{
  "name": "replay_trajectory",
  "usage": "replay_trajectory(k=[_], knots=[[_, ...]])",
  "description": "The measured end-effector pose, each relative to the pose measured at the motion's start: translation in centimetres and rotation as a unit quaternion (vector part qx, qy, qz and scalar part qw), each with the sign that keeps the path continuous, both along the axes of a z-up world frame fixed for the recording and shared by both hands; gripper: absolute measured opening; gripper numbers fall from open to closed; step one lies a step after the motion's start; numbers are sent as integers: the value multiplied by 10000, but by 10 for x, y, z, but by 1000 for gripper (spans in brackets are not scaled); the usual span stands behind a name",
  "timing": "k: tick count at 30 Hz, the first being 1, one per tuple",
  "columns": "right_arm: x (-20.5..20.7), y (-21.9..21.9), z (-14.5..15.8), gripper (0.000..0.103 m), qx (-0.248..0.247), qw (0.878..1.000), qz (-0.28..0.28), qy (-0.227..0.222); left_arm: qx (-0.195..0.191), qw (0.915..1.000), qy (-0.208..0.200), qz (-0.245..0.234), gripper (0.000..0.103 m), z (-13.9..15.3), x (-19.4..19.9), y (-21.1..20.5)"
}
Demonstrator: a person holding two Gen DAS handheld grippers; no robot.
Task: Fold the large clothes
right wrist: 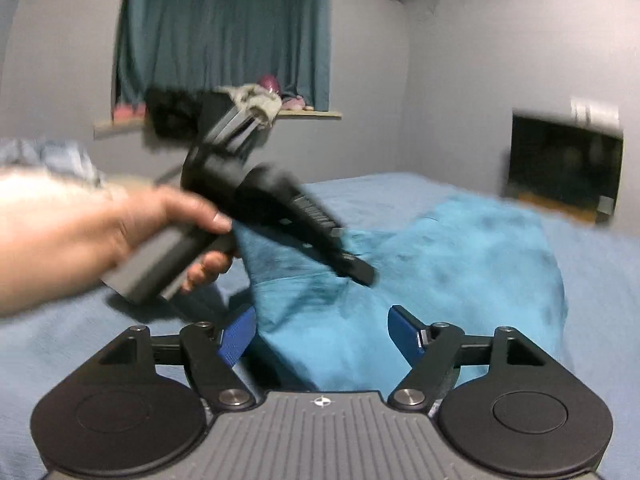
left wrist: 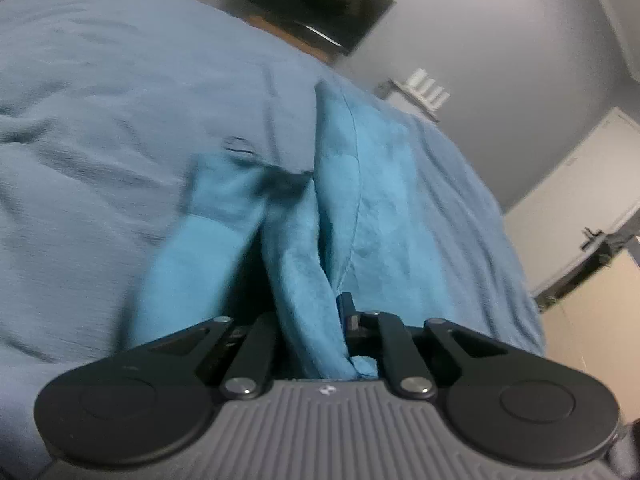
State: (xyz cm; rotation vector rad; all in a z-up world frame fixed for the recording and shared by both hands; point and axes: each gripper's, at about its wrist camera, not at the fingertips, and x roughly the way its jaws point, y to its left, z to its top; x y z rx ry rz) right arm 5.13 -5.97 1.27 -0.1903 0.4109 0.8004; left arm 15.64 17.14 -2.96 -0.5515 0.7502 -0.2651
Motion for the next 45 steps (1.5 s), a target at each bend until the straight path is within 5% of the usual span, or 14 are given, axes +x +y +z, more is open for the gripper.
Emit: replay_trajectory(k=[5, 8, 12, 14, 18, 20, 22, 26, 29, 31, 33, 35, 38, 45], knots=[[51, -69, 16, 75, 664, 9837, -1541, 638, 74, 9998, 193, 69, 5, -14, -6, 12], [97, -93, -4, 54, 354, 9578, -2632, 1096, -16, 9996, 149, 258, 2, -13, -12, 18], [130, -108, -46, 30, 705, 9273, -3044, 2060, -267, 9986, 112, 437, 0, -13, -20, 35], [136, -107, -50, 32, 1043, 9226, -2975, 2224, -344, 9983, 108, 461, 0, -16, -22, 39], [143, -92, -50, 36, 765, 9322, -2957, 1944, -702, 9968, -92, 374, 0, -14, -23, 41], [142, -94, -51, 36, 779, 9341, -2940, 1872, -964, 9947, -161, 309, 12, -15, -24, 44], [145, -94, -53, 36, 860, 9329, -2942, 1888, -1080, 9932, -252, 351, 42, -12, -29, 46], [156, -89, -55, 36, 981, 9294, -2964, 1969, -540, 9917, -1007, 589, 60, 22, -50, 41], [153, -78, -57, 36, 961, 9302, -2957, 1951, -111, 9912, -1297, 252, 61, 47, -54, 23], [154, -77, -57, 37, 932, 9312, -2953, 1925, 11, 9927, -1201, -62, 62, 53, -50, 8], [154, -75, -57, 37, 953, 9310, -2946, 1930, 175, 9973, -657, -288, 63, 46, -34, -7], [150, -77, -52, 37, 986, 9307, -2941, 1939, 366, 9993, -60, -107, 63, 29, -17, -14], [148, -79, -51, 37, 1039, 9300, -2931, 1962, 497, 9982, 285, 178, 63, 8, -3, -10], [150, -76, -50, 39, 1052, 9307, -2908, 1955, -447, 9975, 490, -262, 63, -2, 9, 17]])
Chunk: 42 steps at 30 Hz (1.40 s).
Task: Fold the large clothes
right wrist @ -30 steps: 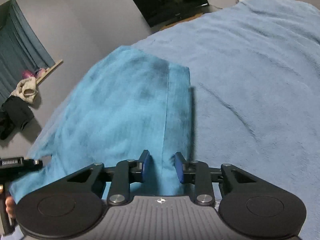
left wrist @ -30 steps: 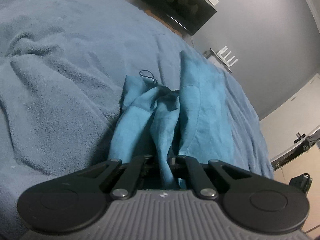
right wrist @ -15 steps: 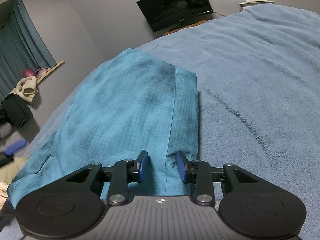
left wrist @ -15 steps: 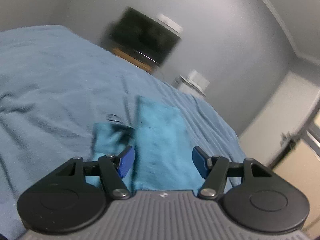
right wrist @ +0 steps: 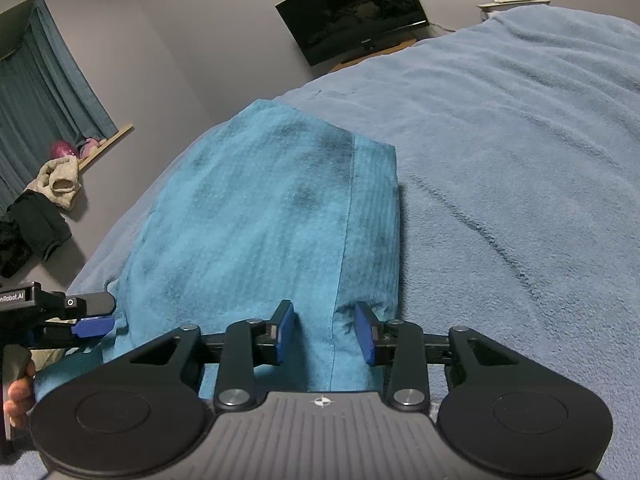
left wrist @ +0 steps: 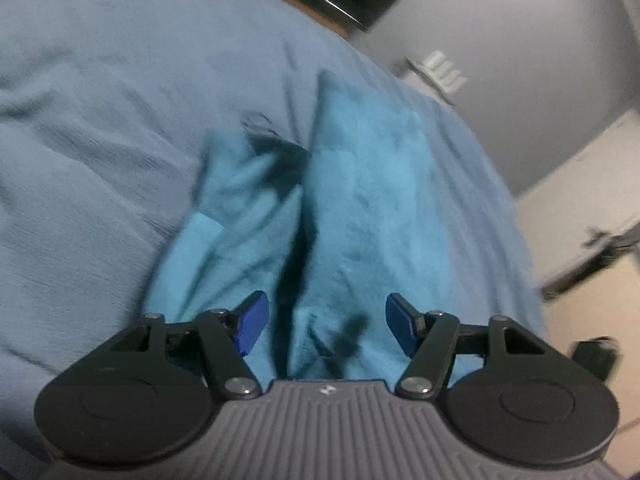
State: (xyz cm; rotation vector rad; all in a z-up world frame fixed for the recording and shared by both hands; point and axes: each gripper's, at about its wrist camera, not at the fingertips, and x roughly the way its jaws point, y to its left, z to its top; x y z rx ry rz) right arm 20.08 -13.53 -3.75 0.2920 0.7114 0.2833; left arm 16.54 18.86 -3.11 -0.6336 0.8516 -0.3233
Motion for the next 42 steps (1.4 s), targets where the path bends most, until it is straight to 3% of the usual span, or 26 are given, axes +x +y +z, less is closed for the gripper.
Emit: replay_trajectory(k=[3, 5, 6, 11, 13, 15, 17, 21, 23, 26, 28, 32, 37, 42], knots=[[1, 1, 0, 40, -30, 10000, 2, -14, -308, 9993, 73, -183, 62, -11, 16, 1], [1, 0, 0, 40, -19, 10000, 0, -10, -384, 9986, 84, -365, 50, -17, 22, -1], [2, -1, 0, 40, -12, 10000, -5, -3, -374, 9983, 102, -435, 40, -23, 24, -3], [2, 0, 1, 42, -4, 10000, 12, 5, -144, 9982, -15, -581, 29, -30, 18, -12], [2, 2, 1, 43, -44, 10000, 12, -10, -110, 9983, -161, -552, 9, -25, 14, -16], [2, 3, 1, 43, -52, 10000, 11, -20, 30, 9981, -396, -466, 4, -15, 7, -25], [2, 4, 1, 43, -23, 10000, 3, -41, 133, 9958, -795, -426, 3, 0, -5, -31], [0, 9, 3, 45, 22, 9997, 151, -174, -409, 9911, -1261, -131, 3, 18, -32, -17], [-1, 15, 5, 45, -23, 9989, 351, -324, -264, 9941, -1052, 59, 3, 11, -38, -8], [-5, 29, 6, 47, -447, 9962, 514, -548, -310, 9984, -393, 265, 3, -10, -26, -4], [-9, 34, 9, 42, -755, 9926, 448, -834, -78, 9989, -377, 266, 3, -9, -18, -9], [-14, 53, 12, 42, -1443, 9757, 762, -1462, 405, 9973, -566, 239, 4, -5, -16, -21], [-5, 82, -2, 38, -2428, 9413, 1201, -2013, 365, 9973, -532, 344, 4, -9, -12, -17], [16, 96, -16, 35, -2774, 9205, 1363, -2391, 478, 9971, -450, 392, 4, -15, -17, -8]])
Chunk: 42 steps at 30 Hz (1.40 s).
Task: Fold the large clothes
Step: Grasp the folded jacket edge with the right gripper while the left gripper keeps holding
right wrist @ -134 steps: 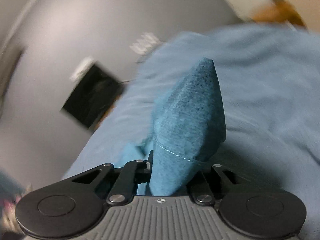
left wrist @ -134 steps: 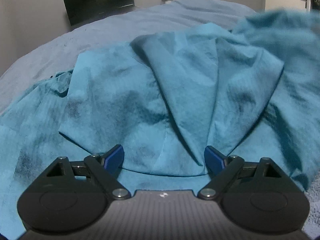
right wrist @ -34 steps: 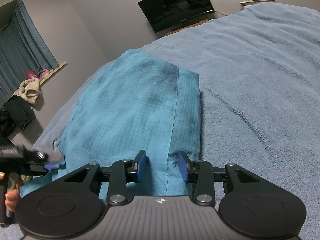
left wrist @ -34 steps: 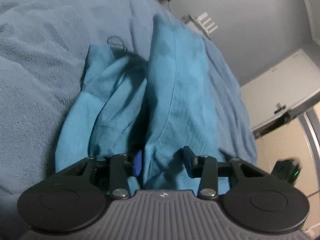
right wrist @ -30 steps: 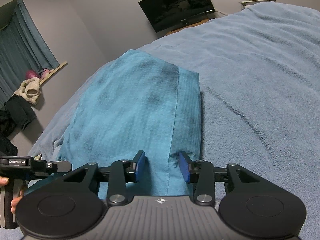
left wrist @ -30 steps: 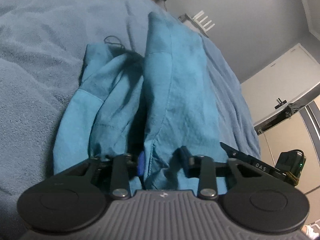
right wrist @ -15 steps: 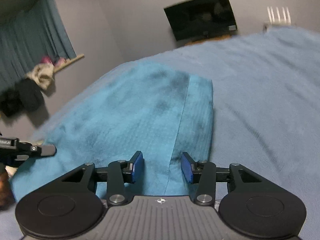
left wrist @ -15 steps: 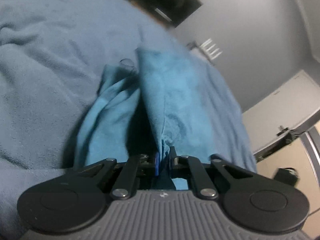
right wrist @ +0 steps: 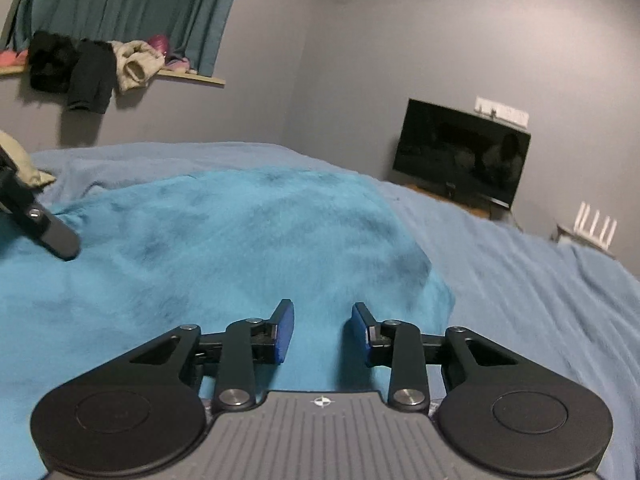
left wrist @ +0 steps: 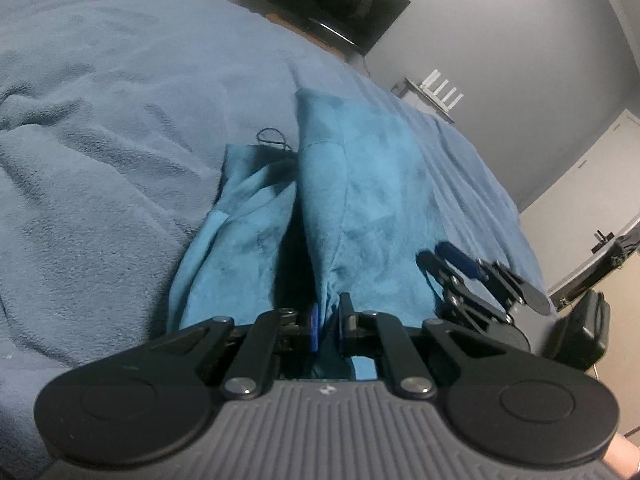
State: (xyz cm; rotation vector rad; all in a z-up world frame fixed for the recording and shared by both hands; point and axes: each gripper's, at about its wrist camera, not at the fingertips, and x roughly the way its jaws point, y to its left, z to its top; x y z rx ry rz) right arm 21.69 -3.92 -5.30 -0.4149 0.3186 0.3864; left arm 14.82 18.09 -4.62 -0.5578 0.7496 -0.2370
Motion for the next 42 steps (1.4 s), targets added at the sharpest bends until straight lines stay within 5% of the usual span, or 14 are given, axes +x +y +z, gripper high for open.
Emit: replay_trajectory(k=[8, 12, 15, 17, 19, 21, 25, 28, 33, 35, 37, 39, 42], knots=[[49, 24, -5, 24, -2, 9991, 415, 48, -265, 9986, 202, 405, 4, -14, 5, 22], [72, -19, 14, 31, 1430, 9883, 192, 488, -352, 9984, 299, 332, 4, -20, 12, 21], [93, -46, 19, 32, 1765, 9828, -271, 474, -315, 9986, 328, 279, 4, -22, 15, 18], [109, -57, 12, 49, 1511, 9855, -571, 525, -331, 9986, 367, 193, 3, -26, 19, 17], [121, -76, 5, 72, 1852, 9766, -820, 720, -290, 9987, 422, 81, 3, -27, 23, 12], [140, -105, 1, 75, 2779, 9462, -1007, 1318, -325, 9984, 458, 35, 4, -30, 25, 12], [172, -151, -13, 89, 4299, 8458, -997, 2999, -519, 9973, 516, 24, 4, -35, 26, 17], [192, -162, -35, 99, 4662, 7774, -427, 4201, -570, 9969, 533, -5, 4, -38, 29, 19], [210, -149, -52, 103, 4618, 7765, -224, 4281, -688, 9960, 562, -28, 4, -43, 32, 22], [212, -139, -50, 94, 4576, 7928, -208, 4019, -715, 9958, 574, -17, 4, -46, 34, 23], [207, -135, -44, 74, 4576, 8072, -217, 3723, -787, 9952, 572, -42, 4, -48, 39, 22], [203, -143, -35, 64, 4724, 8028, -280, 3628, -664, 9964, 503, -158, 4, -46, 47, 12], [204, -157, -9, 62, 4715, 8175, -326, 3290, -132, 9986, 276, -420, 3, -39, 67, -19]])
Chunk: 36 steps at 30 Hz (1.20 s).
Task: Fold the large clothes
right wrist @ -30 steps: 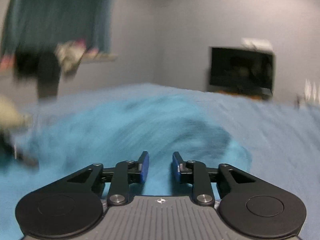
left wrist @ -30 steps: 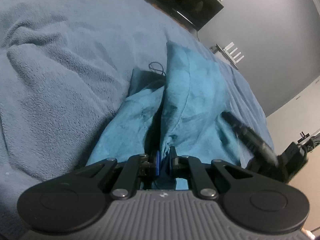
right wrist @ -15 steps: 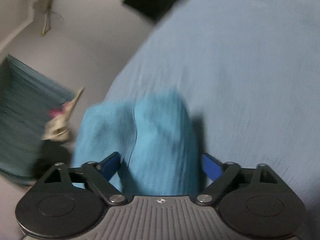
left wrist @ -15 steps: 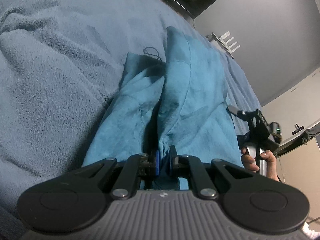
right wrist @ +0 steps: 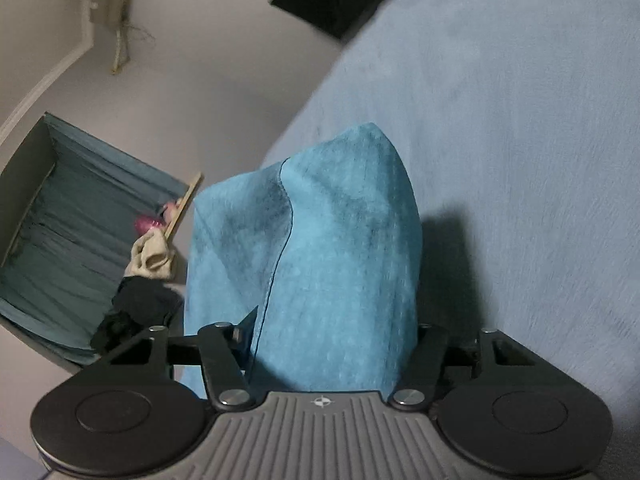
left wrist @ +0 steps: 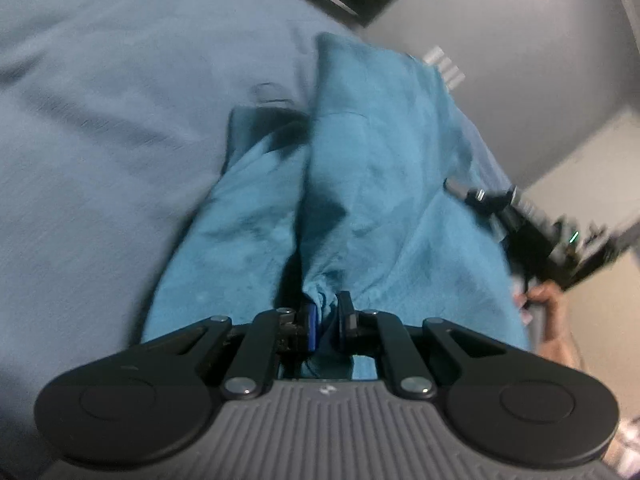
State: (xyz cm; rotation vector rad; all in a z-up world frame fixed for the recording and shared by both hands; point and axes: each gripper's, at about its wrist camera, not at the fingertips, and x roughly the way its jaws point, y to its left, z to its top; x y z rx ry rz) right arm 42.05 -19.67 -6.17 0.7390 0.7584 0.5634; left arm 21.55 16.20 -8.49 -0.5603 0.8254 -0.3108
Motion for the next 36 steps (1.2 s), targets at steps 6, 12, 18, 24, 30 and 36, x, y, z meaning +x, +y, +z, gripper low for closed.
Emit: replay_trajectory(k=[6, 12, 18, 24, 30, 36], knots=[[17, -62, 61, 61, -647, 9939, -305, -839, 74, 9988, -430, -233, 4, -7, 55, -60], [63, -111, 139, 61, -1638, 9730, -271, -1601, -496, 9945, -918, 103, 4, -26, 103, -106], [131, -149, 156, 82, -2467, 9626, -966, -560, -571, 9947, -849, 49, 5, -45, 133, -129], [97, -166, 136, 95, -2824, 9361, -1910, -868, -275, 9941, -1027, -206, 6, -29, 140, -127], [-1, -133, 123, 95, -3285, 9120, -2077, -1312, 87, 9942, -1039, -263, 6, -25, 131, -140], [-99, -107, 112, 95, -3886, 8916, -2084, -1033, 225, 9940, -1032, -295, 6, -18, 123, -137]])
